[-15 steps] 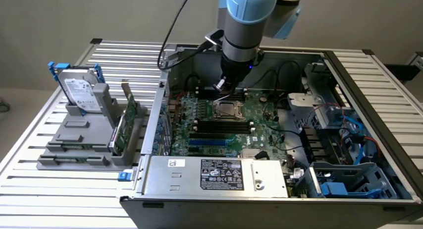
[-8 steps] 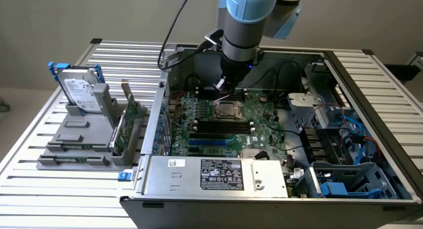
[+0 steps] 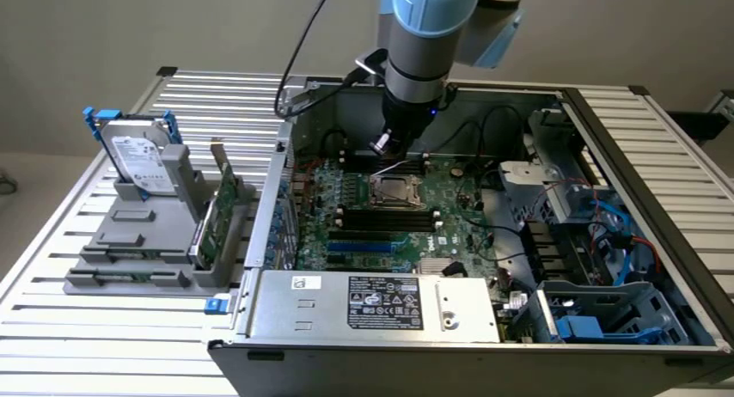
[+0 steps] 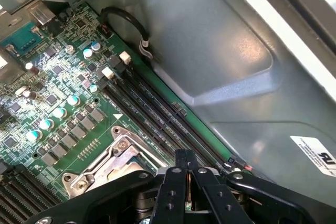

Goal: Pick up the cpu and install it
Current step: 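Install the first cpu locking lever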

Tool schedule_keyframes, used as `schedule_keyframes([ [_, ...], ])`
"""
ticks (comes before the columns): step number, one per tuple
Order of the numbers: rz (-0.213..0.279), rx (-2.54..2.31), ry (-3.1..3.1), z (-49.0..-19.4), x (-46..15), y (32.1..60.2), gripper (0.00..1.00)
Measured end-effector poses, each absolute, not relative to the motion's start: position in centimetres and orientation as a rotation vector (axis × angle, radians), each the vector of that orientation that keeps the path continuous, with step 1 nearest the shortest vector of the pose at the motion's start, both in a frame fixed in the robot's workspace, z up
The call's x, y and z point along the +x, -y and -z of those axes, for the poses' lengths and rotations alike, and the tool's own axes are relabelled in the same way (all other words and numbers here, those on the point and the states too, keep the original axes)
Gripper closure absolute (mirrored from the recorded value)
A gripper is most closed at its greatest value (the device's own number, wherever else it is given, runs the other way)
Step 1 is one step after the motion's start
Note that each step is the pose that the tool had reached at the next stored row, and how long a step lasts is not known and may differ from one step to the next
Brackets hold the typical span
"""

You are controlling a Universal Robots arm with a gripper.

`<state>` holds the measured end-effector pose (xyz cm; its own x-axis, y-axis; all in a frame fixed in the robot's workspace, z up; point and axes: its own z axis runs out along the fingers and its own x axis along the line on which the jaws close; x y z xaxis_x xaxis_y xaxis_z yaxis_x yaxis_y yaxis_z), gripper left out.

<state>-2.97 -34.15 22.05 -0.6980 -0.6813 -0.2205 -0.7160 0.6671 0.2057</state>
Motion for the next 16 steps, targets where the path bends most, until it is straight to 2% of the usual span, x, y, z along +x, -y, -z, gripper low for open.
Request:
schedule_keyframes([
  [16,-0.421,-1.160,-2.753,-22.05,-3.18,34.36,0.89],
])
